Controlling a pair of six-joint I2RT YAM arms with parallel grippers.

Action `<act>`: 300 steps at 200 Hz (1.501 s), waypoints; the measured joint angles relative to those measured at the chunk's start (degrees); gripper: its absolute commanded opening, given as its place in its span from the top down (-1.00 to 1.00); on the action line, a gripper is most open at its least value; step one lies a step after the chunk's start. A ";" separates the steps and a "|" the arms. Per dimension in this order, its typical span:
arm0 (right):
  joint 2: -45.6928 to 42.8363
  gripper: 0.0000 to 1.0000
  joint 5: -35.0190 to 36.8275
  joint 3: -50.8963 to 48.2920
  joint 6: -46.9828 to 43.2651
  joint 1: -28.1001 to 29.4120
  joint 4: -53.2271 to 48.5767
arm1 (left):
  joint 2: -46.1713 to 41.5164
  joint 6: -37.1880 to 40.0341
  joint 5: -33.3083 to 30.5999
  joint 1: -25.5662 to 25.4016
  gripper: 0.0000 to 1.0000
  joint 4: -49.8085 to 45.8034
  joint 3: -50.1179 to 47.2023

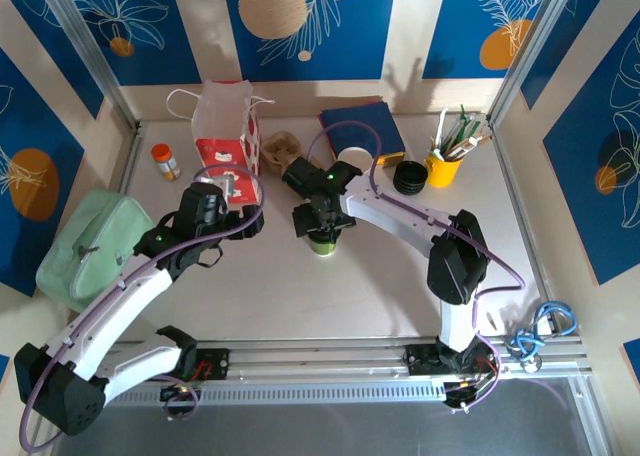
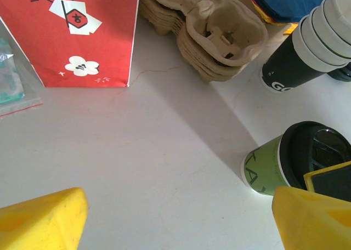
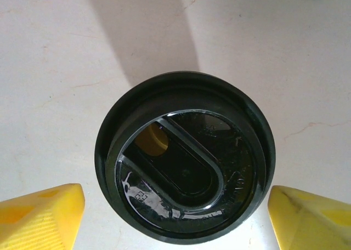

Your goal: Pack the takeout coffee

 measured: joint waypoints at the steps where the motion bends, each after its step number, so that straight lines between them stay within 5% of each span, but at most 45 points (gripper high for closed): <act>1: 0.00 -0.71 0.00 0.07 0.02 0.00 -0.02 | 0.00 0.00 0.00 0.00 -0.74 0.02 0.00; 300: 2.93 -0.46 -1.84 0.98 -0.31 -1.88 -0.48 | 1.14 -0.09 1.62 0.00 -0.75 0.59 -0.96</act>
